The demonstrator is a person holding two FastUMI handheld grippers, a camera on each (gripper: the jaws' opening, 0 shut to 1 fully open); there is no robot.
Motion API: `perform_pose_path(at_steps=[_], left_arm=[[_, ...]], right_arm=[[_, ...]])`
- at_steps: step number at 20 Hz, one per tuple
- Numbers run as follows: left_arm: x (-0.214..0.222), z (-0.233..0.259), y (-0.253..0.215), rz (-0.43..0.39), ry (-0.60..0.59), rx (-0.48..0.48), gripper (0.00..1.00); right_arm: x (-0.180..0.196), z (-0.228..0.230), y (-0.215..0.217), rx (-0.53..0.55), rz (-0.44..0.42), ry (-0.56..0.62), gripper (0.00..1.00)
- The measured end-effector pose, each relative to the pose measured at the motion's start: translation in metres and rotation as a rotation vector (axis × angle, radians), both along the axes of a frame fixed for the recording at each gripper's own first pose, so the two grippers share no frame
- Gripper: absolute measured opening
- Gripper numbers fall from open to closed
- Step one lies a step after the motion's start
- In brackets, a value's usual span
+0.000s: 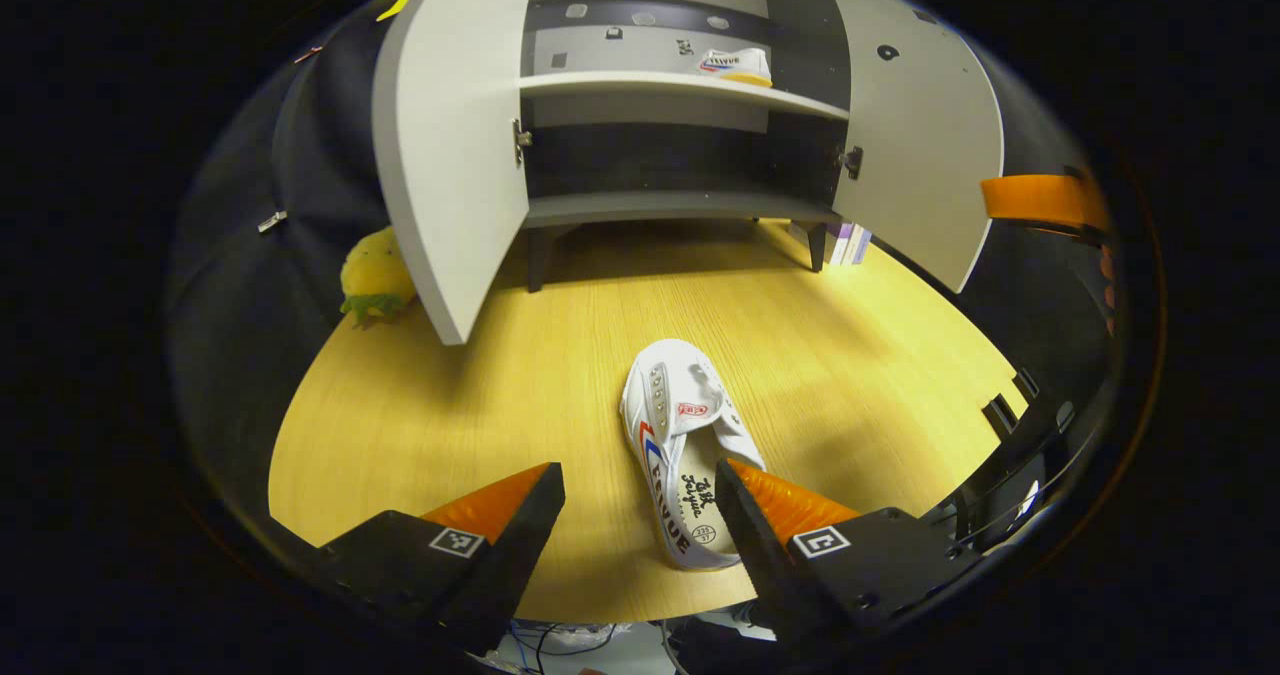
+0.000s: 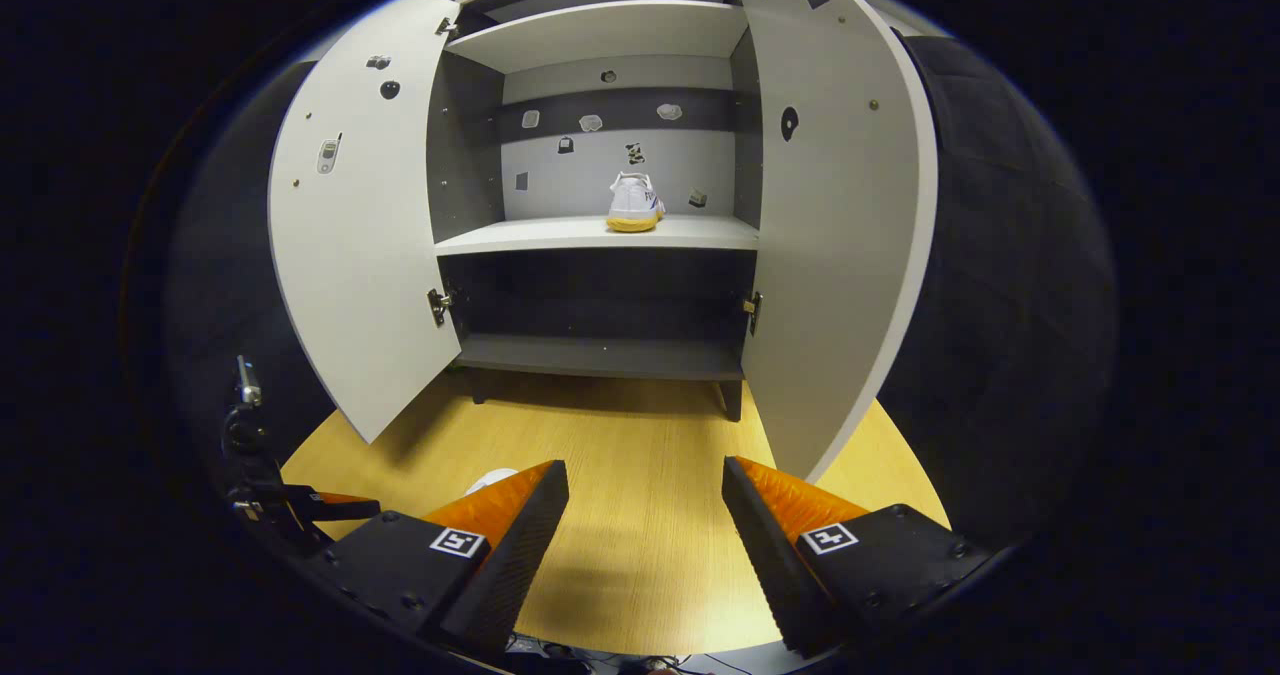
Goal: Grab one shoe with the right hand and put it into the shoe cabinet, grab the other shoe with the left hand and put it into the shoe cabinet; then close the right door with the right hand and the left door with the left hand.
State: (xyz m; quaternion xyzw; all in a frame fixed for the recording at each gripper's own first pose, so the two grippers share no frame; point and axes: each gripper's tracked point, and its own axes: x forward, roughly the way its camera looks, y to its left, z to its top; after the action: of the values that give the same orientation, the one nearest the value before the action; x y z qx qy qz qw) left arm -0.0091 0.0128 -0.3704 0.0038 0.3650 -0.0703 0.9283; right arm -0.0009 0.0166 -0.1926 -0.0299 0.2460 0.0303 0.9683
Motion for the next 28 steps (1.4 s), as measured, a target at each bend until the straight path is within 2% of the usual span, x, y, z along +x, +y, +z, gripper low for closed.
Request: perform_pose_path(at_steps=[5,7,9,10,12,15,17,18,19,20,24,28], left_arm=[[0.026,-0.041,0.0,-0.018,0.067,0.05,0.95],[0.038,-0.054,-0.003,-0.013,0.094,0.042,0.91],[0.05,-0.06,-0.005,-0.005,0.104,0.048,0.79],[0.056,-0.061,-0.007,-0.007,0.102,0.05,0.66],[0.064,-0.064,-0.015,-0.022,0.108,0.044,0.5],[0.068,-0.065,-0.011,-0.013,0.099,0.06,0.4],[0.069,-0.066,-0.006,0.031,0.108,0.021,0.3],[0.068,-0.069,0.003,0.074,0.116,0.009,0.2],[0.07,-0.073,0.009,0.104,0.125,-0.019,0.14],[0.072,-0.071,0.008,0.107,0.121,-0.043,0.06],[0.071,-0.065,0.006,0.054,0.105,-0.007,0.05],[0.066,-0.025,0.0,0.045,0.049,-0.018,0.05]], right_arm=[[-0.027,-0.005,-0.02,0.006,-0.063,0.022,0.99],[-0.032,-0.002,-0.027,0.004,-0.083,0.023,0.99],[-0.035,0.002,-0.033,-0.005,-0.104,0.019,0.99],[-0.037,0.005,-0.035,-0.008,-0.116,0.012,0.98],[-0.041,0.012,-0.038,-0.016,-0.139,-0.001,0.99],[-0.045,0.017,-0.041,-0.025,-0.169,-0.012,0.98],[-0.044,0.021,-0.04,-0.02,-0.189,-0.024,0.99],[-0.044,0.021,-0.038,-0.022,-0.196,-0.027,0.98],[-0.043,0.021,-0.036,-0.028,-0.2,-0.029,0.99],[-0.042,0.022,-0.035,-0.033,-0.201,-0.031,0.99],[-0.034,0.025,-0.022,-0.032,-0.181,-0.038,0.99],[-0.015,0.034,-0.016,-0.035,-0.119,-0.101,0.99]])
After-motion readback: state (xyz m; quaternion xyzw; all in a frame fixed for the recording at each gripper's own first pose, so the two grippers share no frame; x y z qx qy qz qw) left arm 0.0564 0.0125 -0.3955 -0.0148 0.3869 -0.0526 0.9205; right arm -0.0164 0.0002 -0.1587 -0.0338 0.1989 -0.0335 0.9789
